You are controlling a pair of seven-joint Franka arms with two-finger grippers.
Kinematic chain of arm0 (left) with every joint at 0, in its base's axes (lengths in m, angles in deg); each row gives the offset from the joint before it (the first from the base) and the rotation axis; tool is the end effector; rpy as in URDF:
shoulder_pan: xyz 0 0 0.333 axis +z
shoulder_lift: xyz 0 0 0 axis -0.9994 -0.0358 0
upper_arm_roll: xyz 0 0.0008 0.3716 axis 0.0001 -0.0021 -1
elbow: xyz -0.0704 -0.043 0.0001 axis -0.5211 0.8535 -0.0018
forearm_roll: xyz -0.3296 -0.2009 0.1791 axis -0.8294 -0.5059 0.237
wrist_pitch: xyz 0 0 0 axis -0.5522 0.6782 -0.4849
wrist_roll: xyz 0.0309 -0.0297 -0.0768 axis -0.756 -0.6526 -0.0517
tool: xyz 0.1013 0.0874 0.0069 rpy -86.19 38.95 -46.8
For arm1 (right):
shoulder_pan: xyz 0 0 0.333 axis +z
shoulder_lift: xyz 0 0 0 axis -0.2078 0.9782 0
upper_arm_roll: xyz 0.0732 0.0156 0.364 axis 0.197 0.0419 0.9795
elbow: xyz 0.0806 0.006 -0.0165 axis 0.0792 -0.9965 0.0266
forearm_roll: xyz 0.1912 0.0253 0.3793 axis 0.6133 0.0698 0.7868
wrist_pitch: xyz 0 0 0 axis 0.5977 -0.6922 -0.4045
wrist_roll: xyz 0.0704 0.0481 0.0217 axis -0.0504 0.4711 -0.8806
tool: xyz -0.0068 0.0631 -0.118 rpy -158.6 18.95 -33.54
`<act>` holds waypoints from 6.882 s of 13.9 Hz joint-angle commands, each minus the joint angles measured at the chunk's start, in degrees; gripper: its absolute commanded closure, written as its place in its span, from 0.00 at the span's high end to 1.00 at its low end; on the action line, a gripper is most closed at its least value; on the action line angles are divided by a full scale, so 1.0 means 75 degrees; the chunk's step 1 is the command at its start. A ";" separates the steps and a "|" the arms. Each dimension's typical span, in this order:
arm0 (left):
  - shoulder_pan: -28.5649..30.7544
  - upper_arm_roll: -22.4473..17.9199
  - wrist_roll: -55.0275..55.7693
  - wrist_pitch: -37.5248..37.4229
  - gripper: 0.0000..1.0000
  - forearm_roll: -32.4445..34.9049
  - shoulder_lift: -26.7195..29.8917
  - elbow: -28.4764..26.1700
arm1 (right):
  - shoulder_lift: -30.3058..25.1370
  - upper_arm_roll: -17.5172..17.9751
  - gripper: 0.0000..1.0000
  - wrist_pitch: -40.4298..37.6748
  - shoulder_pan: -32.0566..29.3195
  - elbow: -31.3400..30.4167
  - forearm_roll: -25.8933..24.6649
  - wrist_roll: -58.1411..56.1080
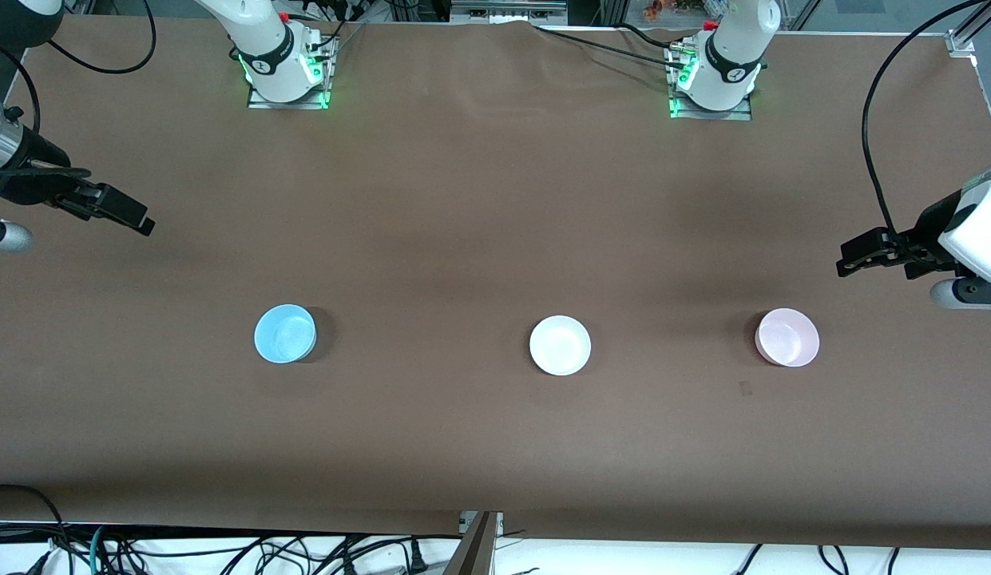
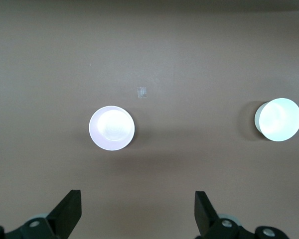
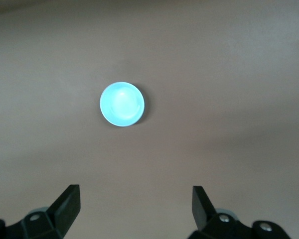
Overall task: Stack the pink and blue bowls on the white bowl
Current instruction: 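Move the left gripper down to the rim of the pink bowl, then grasp the pink bowl with the left gripper while the right gripper reaches the blue bowl, then carry the pink bowl over the white bowl while the right gripper grasps the blue bowl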
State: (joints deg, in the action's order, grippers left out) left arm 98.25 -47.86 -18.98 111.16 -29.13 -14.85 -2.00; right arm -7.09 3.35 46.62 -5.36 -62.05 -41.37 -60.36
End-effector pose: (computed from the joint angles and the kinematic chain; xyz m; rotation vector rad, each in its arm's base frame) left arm 0.6796 -0.0080 0.5995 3.0979 0.0225 -0.0214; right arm 0.6195 0.0322 0.6222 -3.0954 0.3250 0.0126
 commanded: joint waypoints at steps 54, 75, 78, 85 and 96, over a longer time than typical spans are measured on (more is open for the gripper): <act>0.1861 -0.0076 0.0121 0.6841 0.60 0.1148 -0.2302 -0.4378 | 0.0380 0.0040 0.99 -0.0014 0.0018 0.0343 -0.0261 -0.1469; 0.1779 0.0017 0.0461 0.6724 0.32 0.1148 -0.2103 -0.4284 | 0.1995 0.0063 0.99 0.1122 0.0077 0.0296 -0.0156 -0.1575; 0.1779 0.0029 0.0414 0.6712 0.20 0.1148 -0.2103 -0.4308 | 0.2430 0.0086 0.99 0.1519 0.0089 0.0273 -0.0039 -0.1563; 0.1779 0.0029 0.0379 0.6712 0.00 0.1160 -0.2161 -0.4308 | 0.2690 0.0086 0.99 0.3205 0.0300 -0.1083 -0.0015 -0.1575; 0.1756 0.1480 0.3117 0.6607 0.00 0.1125 -0.1822 -0.4039 | 0.3649 0.0098 0.99 0.6021 0.0194 -0.2153 0.0240 -0.1575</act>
State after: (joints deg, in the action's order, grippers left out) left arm 111.40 -39.34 -1.61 162.01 -21.85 -30.26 -32.32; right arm 19.64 3.83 90.69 -3.44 -78.12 -41.66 -71.24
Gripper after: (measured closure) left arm 0.974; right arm 0.009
